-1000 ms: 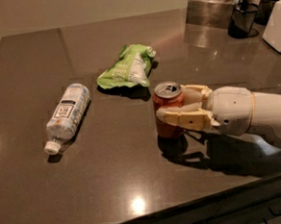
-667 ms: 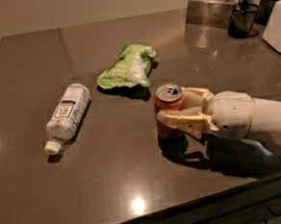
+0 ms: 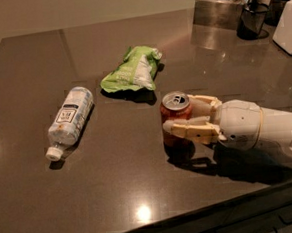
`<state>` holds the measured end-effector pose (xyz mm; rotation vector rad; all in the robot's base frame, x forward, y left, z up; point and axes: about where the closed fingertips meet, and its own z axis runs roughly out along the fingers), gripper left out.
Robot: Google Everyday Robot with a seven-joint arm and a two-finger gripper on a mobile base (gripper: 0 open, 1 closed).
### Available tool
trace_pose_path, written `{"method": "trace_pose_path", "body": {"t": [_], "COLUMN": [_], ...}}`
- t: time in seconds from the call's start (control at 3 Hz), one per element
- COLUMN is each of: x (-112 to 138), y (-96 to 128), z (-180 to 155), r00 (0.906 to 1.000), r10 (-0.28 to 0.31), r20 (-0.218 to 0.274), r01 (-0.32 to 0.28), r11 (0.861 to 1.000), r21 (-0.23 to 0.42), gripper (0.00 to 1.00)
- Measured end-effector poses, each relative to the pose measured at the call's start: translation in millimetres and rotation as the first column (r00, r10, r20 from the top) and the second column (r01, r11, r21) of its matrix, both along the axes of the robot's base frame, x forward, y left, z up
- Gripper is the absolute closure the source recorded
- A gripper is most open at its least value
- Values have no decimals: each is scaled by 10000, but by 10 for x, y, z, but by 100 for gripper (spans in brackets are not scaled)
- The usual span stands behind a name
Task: Place coke can upright
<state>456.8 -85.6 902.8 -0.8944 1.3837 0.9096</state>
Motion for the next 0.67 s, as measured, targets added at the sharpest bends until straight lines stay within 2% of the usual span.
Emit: {"method": "trace_pose_path", "body": {"t": [0.33,0.67], "x": [-4,-5], "y": [23,30], "z": [15,18], "r00": [10000,10000], "r10": [39,50], "r20": [16,21], "r01": [-39,-50], "r11": [10000,10000], "r21": [-22,-25], "gripper": [0,0]}}
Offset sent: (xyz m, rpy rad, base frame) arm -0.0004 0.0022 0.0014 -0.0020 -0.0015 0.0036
